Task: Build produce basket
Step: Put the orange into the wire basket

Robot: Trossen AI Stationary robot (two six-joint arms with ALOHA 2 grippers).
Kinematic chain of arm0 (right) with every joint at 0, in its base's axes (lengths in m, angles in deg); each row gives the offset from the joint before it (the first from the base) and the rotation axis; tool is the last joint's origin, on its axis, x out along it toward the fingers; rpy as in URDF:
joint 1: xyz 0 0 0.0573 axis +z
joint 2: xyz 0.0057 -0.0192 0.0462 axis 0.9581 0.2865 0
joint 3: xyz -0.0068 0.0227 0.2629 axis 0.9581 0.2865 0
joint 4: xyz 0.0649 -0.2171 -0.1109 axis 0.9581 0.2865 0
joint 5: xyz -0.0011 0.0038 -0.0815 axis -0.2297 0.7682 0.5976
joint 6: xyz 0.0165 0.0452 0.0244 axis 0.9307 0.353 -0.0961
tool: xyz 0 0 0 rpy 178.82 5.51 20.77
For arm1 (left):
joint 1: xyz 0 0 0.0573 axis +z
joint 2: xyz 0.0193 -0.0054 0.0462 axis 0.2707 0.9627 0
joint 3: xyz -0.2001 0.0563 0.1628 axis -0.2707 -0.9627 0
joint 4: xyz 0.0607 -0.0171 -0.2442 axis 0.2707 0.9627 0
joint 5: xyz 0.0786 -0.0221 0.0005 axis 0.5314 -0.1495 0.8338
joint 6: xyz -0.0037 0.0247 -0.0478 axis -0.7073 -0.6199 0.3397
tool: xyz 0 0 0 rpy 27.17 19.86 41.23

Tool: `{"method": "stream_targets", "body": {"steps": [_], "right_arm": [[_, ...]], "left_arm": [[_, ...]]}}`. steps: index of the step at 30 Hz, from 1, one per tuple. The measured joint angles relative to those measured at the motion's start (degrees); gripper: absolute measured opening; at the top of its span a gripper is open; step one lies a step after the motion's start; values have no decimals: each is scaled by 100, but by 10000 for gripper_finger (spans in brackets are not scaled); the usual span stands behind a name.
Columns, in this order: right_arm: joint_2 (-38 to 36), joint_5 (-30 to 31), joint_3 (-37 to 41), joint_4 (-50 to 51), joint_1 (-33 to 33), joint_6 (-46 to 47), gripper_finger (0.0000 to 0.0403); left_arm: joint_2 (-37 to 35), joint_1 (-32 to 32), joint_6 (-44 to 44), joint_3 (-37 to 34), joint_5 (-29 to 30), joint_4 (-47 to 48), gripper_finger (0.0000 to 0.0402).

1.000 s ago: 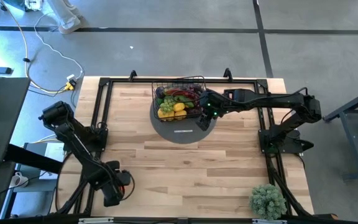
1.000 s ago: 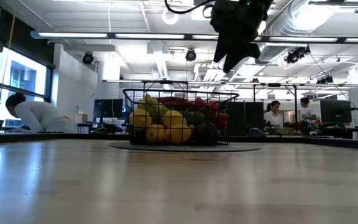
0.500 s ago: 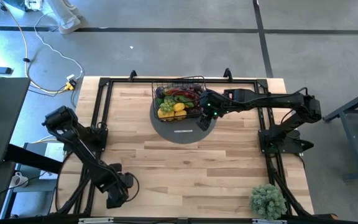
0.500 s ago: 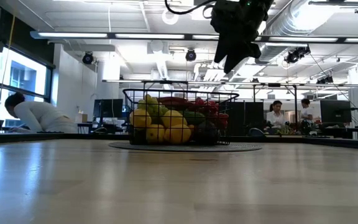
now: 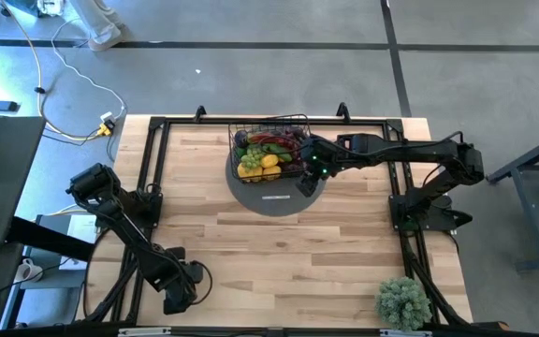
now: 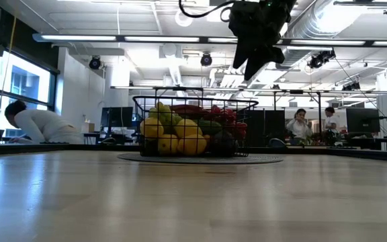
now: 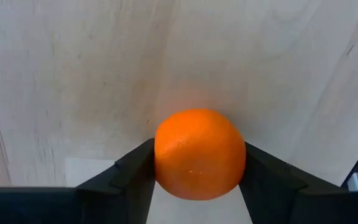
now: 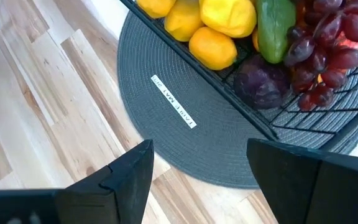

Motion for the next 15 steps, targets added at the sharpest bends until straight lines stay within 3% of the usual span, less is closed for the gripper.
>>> {"method": "stream_targets", "body": {"steps": [8, 15], "right_arm": [[0, -215, 0, 12, 2, 12, 240], [0, -213, 0, -80, 2, -108, 240]], "left_arm": [[-17, 7, 86, 0, 38, 14, 146], [-286, 231, 159, 0, 469, -4, 145]]}}
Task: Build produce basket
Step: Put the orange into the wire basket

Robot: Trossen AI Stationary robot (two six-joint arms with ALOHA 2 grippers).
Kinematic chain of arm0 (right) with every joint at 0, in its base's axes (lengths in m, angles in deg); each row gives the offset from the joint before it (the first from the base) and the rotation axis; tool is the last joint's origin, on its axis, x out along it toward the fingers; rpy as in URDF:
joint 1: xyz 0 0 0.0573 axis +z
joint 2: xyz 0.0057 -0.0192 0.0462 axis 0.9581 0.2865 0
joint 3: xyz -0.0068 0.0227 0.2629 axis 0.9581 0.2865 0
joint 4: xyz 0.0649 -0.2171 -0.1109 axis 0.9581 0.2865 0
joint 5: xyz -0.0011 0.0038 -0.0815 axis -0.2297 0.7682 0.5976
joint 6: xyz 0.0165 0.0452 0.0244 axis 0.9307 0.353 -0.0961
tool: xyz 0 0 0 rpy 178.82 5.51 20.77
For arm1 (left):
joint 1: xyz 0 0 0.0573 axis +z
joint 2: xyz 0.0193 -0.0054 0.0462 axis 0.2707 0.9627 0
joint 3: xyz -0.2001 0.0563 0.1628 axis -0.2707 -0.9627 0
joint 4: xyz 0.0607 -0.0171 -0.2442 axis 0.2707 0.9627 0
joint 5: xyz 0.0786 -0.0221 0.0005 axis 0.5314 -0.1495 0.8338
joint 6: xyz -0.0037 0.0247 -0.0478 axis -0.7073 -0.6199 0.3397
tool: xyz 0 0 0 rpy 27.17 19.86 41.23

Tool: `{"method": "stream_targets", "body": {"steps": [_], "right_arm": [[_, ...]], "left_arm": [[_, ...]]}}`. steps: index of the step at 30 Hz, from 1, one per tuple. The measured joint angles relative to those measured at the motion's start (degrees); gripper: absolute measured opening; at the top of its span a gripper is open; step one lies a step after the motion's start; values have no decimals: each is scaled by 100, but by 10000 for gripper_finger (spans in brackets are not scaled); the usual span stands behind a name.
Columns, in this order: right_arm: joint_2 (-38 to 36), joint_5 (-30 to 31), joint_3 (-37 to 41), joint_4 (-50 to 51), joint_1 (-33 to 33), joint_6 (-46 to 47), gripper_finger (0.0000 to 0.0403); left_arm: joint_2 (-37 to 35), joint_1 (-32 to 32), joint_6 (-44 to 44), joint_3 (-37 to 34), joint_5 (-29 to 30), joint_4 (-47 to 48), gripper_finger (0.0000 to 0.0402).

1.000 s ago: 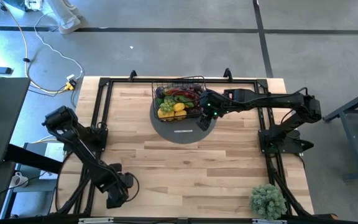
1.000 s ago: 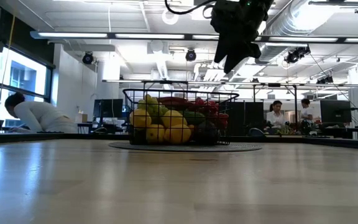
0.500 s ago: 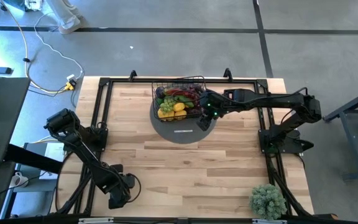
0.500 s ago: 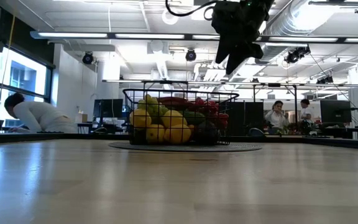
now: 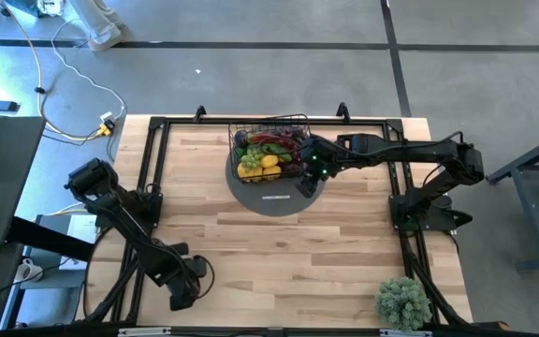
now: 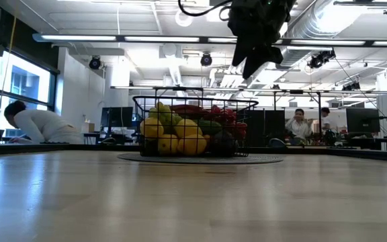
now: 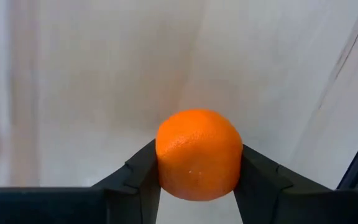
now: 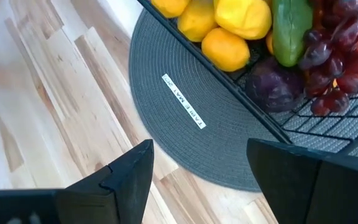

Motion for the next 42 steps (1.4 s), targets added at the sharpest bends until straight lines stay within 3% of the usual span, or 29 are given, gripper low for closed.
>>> {"method": "stream_targets", "body": {"steps": [9, 18, 27, 34, 42], "right_arm": [[0, 237, 0, -286, -7, 2, 240], [0, 599, 0, -493, -148, 491, 240], [0, 806, 0, -543, -369, 990, 240], [0, 907, 0, -570, -537, 1576, 240], [0, 1082, 0, -592, -570, 2151, 240]], "left_arm": [[-560, 729, -284, 0, 943, 149, 145], [-1211, 1948, -1620, 0, 1893, 330, 145], [-1967, 3574, -3620, -2, 1981, 207, 145], [-2258, 4814, -5183, 0, 1637, -671, 145], [-2231, 5862, -6231, -2, 1044, -2060, 145]]}}
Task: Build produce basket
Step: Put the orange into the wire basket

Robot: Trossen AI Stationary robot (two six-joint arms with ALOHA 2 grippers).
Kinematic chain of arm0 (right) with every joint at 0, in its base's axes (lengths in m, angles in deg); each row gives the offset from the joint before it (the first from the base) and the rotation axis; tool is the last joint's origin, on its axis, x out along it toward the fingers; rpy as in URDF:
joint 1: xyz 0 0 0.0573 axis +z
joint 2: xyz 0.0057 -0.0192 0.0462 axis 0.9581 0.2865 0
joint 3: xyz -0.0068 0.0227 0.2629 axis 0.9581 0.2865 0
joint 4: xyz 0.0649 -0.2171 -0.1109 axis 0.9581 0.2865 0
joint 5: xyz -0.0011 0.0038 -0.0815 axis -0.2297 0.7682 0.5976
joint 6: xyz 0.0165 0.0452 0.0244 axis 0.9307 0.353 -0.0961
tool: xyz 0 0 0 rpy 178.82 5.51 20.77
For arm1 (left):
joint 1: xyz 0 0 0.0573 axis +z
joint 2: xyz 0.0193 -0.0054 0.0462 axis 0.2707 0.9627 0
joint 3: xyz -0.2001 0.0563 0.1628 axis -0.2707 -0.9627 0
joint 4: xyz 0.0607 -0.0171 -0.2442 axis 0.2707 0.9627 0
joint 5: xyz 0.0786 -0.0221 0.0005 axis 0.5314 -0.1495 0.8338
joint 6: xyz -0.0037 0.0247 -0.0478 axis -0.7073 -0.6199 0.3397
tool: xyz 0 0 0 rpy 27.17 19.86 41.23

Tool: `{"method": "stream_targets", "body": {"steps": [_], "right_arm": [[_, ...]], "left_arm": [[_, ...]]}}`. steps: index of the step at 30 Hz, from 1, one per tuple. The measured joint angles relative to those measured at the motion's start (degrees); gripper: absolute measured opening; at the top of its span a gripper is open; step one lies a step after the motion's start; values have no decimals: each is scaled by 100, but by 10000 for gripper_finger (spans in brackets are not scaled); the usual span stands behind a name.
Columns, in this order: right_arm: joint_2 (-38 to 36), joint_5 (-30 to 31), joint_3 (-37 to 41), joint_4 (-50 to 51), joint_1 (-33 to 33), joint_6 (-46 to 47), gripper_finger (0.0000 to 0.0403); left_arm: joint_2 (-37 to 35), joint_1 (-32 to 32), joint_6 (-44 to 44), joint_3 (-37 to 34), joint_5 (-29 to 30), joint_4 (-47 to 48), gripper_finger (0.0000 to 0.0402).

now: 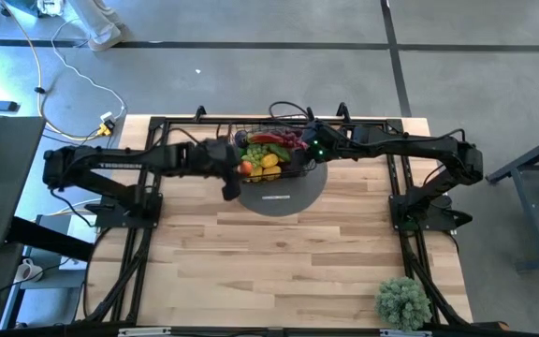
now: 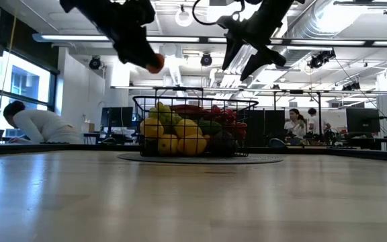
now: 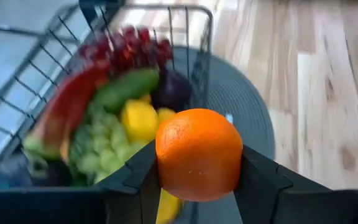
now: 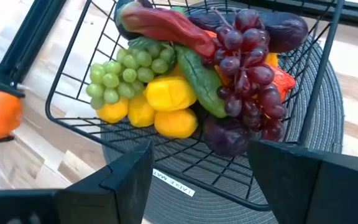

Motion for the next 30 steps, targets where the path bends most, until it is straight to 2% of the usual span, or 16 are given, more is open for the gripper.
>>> {"method": "stream_targets", "body": {"steps": [6, 10, 24, 30], "right_arm": [[0, 128, 0, 3, 0, 277, 240], [0, 328, 0, 5, 0, 462, 240], [0, 744, 0, 11, 0, 574, 240], [0, 756, 0, 11, 0, 574, 240]], "left_arm": [[156, 542, -659, 0, -612, -551, 145], [448, 766, -674, 2, -897, -703, 146], [1370, 844, -829, 0, -1000, -1301, 149], [1447, 869, -833, 0, -979, -1399, 179]]}}
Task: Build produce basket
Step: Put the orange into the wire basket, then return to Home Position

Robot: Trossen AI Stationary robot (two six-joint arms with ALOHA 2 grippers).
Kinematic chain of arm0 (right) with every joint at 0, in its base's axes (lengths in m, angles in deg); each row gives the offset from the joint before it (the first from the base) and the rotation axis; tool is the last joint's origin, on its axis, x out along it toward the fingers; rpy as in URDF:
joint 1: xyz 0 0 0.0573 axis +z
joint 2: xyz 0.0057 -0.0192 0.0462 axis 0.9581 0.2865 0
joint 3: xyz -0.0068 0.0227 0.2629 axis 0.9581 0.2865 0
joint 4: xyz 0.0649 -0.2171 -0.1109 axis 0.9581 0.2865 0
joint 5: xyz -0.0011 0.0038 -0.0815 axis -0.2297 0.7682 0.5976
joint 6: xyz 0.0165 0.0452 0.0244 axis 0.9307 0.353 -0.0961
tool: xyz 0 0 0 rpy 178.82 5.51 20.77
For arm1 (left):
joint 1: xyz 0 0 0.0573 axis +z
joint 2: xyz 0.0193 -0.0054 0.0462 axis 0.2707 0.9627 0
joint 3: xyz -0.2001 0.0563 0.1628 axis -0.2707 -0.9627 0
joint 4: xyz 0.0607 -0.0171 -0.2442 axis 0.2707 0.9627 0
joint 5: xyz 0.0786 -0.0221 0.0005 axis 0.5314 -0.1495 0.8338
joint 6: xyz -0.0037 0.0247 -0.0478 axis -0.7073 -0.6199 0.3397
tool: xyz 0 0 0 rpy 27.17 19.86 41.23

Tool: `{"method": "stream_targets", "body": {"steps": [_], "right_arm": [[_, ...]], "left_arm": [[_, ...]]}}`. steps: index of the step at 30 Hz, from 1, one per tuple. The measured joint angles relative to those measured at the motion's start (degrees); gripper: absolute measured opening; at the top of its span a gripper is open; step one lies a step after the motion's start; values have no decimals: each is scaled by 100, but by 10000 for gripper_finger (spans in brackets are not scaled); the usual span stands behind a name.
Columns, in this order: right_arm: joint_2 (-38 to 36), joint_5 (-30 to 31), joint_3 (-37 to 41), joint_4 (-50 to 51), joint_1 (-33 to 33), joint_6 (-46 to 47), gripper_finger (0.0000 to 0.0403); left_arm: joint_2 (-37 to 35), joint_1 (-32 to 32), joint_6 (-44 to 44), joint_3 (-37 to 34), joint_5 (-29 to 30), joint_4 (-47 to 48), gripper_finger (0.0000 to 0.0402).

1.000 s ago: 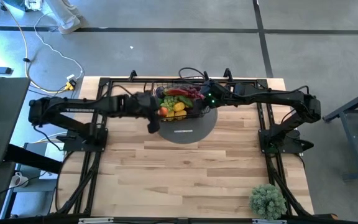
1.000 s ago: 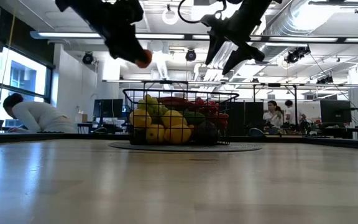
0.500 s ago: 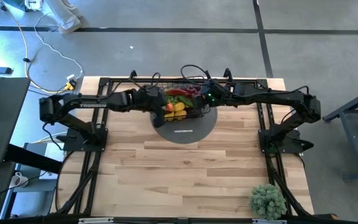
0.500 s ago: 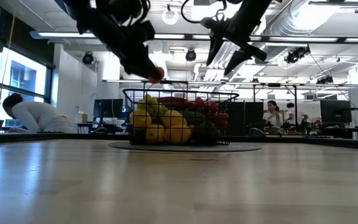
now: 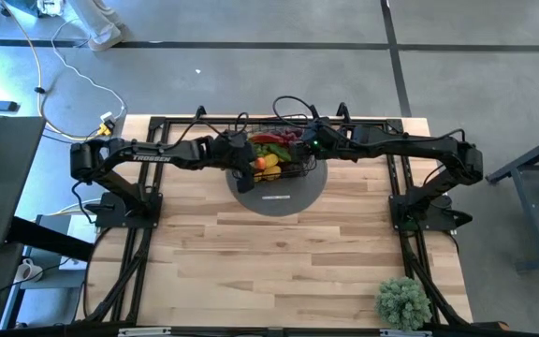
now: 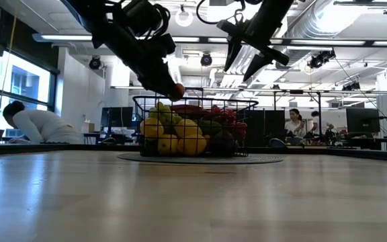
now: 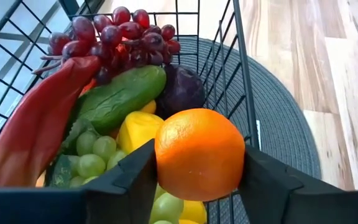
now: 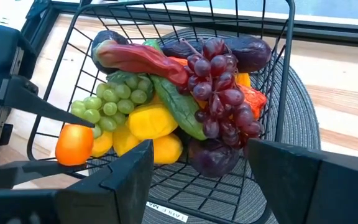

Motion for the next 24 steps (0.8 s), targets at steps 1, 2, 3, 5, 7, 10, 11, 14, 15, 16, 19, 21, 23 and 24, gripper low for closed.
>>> {"method": "stream_targets", "body": {"steps": [1, 2, 3, 5, 7, 10, 11, 14, 15, 16, 19, 21, 23, 24], "right_arm": [[0, 4, 0, 2, 0, 0, 240], [0, 34, 0, 2, 0, 0, 240], [0, 71, 0, 2, 0, 0, 240], [0, 128, 0, 2, 0, 0, 240], [0, 230, 0, 4, 0, 0, 240], [0, 268, 0, 8, -48, 0, 240], [0, 273, 0, 14, -77, 0, 240], [0, 278, 0, 50, -205, -15, 240], [0, 280, 0, 72, -256, -23, 240], [0, 280, 0, 88, -316, -52, 240], [19, 269, 0, 108, -503, -175, 240], [65, 201, 0, 137, -630, -238, 240], [142, 74, 0, 170, -749, -327, 240], [187, 38, 0, 211, -799, -362, 240]], "left_arm": [[0, 1, 2, 0, 7, 2, 186], [0, 1, 0, 0, 8, 2, 192], [0, 2, 1, 0, 8, -2, 198], [0, 4, -1, 0, 16, -5, 207], [0, 4, -1, 0, 39, -1, 216], [0, 6, 0, 0, 60, -1, 225], [0, 6, 1, 0, 105, -3, 227], [2, 6, -1, 62, 259, 94, 229], [2, 6, -1, 128, 336, 162, 229], [2, 6, 1, 208, 401, 234, 229], [2, 6, -101, 499, 483, 525, 229], [1, 6, -274, 760, 483, 804, 229], [-28, 11, -407, 1028, 509, 1122, 229], [-46, 15, -465, 1155, 537, 1287, 229]]}}
